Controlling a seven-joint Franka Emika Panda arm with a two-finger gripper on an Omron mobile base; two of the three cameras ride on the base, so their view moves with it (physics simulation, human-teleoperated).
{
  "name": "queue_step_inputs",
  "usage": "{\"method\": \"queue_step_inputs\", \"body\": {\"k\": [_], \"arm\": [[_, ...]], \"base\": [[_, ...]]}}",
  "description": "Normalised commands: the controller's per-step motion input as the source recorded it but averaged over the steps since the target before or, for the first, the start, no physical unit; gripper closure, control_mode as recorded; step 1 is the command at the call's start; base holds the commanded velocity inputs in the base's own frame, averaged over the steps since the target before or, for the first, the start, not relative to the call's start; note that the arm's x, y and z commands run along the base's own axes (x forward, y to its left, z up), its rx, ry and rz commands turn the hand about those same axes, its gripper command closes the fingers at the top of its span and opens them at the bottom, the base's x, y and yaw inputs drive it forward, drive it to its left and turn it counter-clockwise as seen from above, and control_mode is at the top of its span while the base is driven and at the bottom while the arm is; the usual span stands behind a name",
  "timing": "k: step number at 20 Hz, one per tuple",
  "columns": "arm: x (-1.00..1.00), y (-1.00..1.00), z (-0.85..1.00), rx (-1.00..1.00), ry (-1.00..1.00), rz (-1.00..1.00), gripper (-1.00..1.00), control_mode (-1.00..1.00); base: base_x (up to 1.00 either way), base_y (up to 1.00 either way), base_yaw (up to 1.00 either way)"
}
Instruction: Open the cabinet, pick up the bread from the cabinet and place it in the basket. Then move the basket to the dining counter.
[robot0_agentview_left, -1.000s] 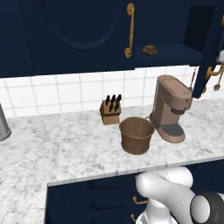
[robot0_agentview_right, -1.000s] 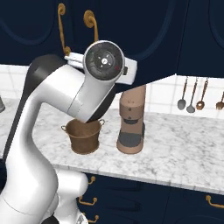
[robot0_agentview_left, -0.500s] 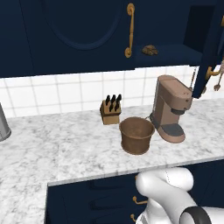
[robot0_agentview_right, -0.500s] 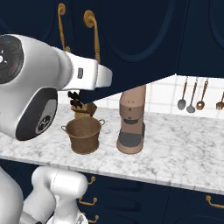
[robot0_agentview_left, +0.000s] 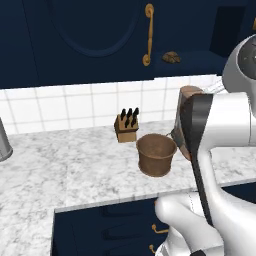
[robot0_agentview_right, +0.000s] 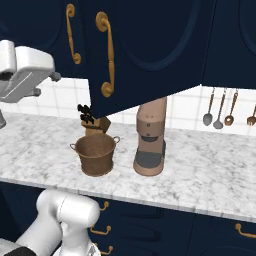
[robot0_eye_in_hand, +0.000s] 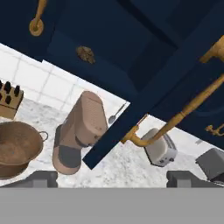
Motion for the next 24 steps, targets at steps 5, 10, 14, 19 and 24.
{"method": "queue_step_inputs", "body": {"k": [5, 10, 14, 19, 24], "arm": [[0.78, 0.24, -0.19, -0.48, 0.77, -0.07, -1.0, -1.0], [0.94, -0.36, -0.29, -0.25, 0.73, -0.13, -1.0, -1.0], [0.73, -0.97, -0.3, -0.02, 0.45, -0.17, -1.0, -1.0], [0.18, -1.0, -0.03, 0.0, 0.3, -0.16, -1.0, -1.0], [-0.71, -1.0, 0.0, 0.0, 0.0, -0.12, -1.0, -1.0]], "base": [[0.0, 0.0, 0.0], [0.0, 0.0, 0.0], [0.0, 0.0, 0.0], [0.0, 0.0, 0.0], [0.0, 0.0, 0.0]]}}
